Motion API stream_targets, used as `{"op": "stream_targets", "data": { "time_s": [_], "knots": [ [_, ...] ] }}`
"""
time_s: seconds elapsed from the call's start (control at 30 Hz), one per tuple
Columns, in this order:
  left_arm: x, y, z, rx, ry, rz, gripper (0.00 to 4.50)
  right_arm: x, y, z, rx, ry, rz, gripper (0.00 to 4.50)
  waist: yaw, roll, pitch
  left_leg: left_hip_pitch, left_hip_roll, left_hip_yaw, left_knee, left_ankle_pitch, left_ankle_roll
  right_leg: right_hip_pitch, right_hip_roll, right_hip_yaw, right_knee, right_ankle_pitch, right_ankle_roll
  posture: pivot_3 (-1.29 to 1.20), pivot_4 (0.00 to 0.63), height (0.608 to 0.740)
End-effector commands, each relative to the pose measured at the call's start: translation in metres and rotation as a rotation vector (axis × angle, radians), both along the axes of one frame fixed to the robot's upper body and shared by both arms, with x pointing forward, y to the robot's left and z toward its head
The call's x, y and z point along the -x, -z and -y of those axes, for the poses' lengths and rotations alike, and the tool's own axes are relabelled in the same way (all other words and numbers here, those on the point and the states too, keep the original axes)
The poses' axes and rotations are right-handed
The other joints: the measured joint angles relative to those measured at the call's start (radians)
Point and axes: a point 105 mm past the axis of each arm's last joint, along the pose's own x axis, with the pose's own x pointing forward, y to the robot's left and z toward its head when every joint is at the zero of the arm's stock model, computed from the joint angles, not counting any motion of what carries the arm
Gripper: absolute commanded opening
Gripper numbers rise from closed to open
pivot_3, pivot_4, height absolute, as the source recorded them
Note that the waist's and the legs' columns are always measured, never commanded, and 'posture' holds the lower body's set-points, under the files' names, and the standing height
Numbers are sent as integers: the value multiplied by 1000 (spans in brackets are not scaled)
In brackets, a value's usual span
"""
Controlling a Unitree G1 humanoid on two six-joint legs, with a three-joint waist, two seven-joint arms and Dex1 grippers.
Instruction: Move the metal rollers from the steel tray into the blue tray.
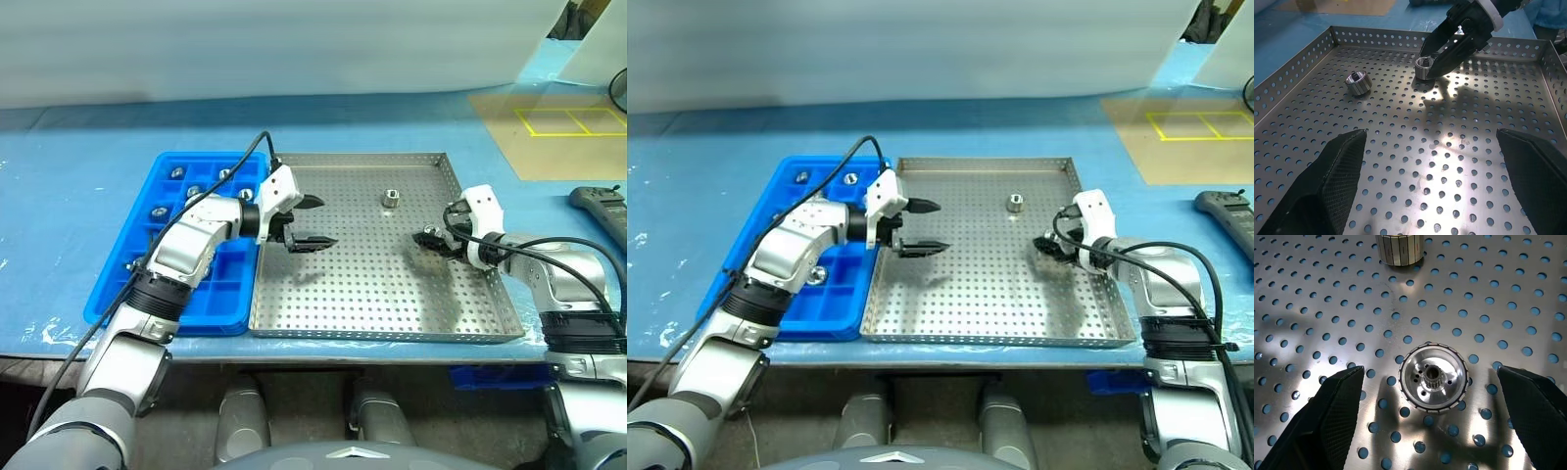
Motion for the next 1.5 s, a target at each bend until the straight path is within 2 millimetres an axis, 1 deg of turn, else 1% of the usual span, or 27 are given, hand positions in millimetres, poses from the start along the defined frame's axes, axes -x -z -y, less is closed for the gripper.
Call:
{"op": "stream_targets", "data": {
  "time_s": [0.03,0.33,0.67,0.77,0.93,0.97,1.0,1.2,1.27,1.37,1.43,1.47,1.5],
  "knots": [
    [1,-13,5,5,33,55,4500,-8,-11,-3,-18,-8,51,4449,0,0,0,0,0,0,0,0,0,0,0,0,0,0,0,-148,150,740],
    [1,-16,6,1,40,61,4500,-13,-5,-3,-24,-6,37,4449,1,0,0,0,0,0,0,0,0,0,0,0,-1,0,0,-131,150,740],
    [2,-17,7,6,43,64,4500,-12,0,-2,-9,-20,4,4449,1,0,0,0,0,0,0,0,1,0,0,0,-1,0,0,-128,150,740],
    [2,-17,7,7,43,64,4500,-10,4,1,18,-23,-15,3894,1,0,0,0,0,0,0,0,1,0,0,0,-1,0,0,-128,150,740],
    [3,-17,6,7,43,64,4500,-5,9,2,26,-39,-40,2164,1,0,0,0,0,0,-1,0,1,0,0,0,-2,0,0,-124,150,740],
    [3,-17,6,6,42,64,4500,-4,9,2,26,-40,-41,1764,1,0,0,0,0,0,-1,-1,1,0,0,0,-2,0,0,-124,150,740],
    [3,-17,6,7,43,64,4500,-4,9,2,28,-41,-43,1624,1,0,0,0,0,0,-1,-1,1,0,0,0,-2,0,0,-124,150,740],
    [4,-17,2,4,37,61,4500,-2,7,6,61,-46,-33,1631,1,0,0,0,0,0,-2,-1,2,2,0,0,-6,0,0,-124,150,740],
    [4,-18,-1,2,34,58,4500,-3,2,0,55,-69,-17,1631,1,0,0,1,0,0,-3,-2,3,4,0,0,-8,0,0,-118,150,740],
    [9,-19,-9,-1,24,54,4500,-6,-14,-27,16,-159,48,1631,-1,0,0,4,0,0,-8,-2,3,8,0,0,-15,1,0,-103,150,740],
    [11,-22,-13,10,14,49,4500,-8,-22,-40,2,-201,89,1631,-2,0,0,5,1,1,-10,-2,3,8,0,-1,-16,1,0,-103,150,740],
    [12,-24,-15,25,5,45,4500,-9,-26,-50,-6,-236,110,1631,-2,0,0,5,1,1,-11,-2,3,7,0,-1,-17,1,-1,-83,150,740],
    [13,-26,-18,58,-9,31,4500,-7,-29,-64,-24,-292,126,1631,-1,1,0,5,2,1,-12,-2,3,7,0,-1,-17,1,-1,-69,150,740]
  ]
}}
